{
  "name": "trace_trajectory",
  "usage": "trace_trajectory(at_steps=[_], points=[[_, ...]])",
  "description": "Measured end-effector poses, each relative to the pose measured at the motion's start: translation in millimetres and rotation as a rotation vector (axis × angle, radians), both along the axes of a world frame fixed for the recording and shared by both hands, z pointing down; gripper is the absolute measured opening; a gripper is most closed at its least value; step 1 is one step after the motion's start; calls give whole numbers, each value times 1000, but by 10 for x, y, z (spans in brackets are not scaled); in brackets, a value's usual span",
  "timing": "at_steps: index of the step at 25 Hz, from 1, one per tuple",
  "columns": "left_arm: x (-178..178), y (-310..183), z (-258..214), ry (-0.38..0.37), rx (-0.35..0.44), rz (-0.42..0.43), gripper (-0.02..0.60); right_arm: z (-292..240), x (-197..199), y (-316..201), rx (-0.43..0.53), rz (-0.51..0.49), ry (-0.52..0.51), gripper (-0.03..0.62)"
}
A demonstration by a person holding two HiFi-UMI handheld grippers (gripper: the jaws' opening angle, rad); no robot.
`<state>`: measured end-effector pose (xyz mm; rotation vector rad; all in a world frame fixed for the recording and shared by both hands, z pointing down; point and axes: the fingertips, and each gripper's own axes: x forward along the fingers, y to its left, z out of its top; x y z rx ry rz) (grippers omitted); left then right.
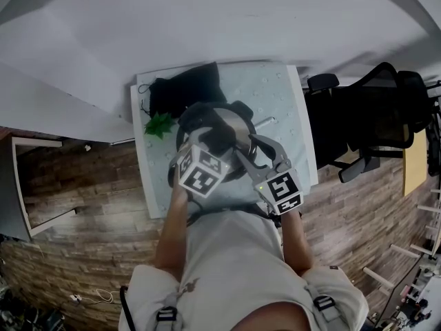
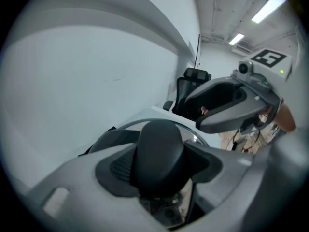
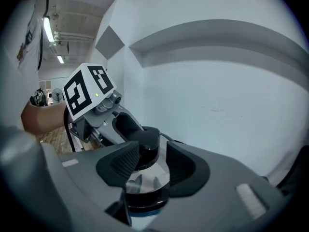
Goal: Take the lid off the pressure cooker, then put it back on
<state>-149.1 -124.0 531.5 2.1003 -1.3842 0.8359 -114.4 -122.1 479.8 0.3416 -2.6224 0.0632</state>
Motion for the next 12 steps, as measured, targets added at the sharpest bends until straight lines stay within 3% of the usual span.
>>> trace_trajectory(at_steps=[12], points=[[-32,-22,-5,-1,12,-160,276,36,93,-1,-16,20,-17,176]])
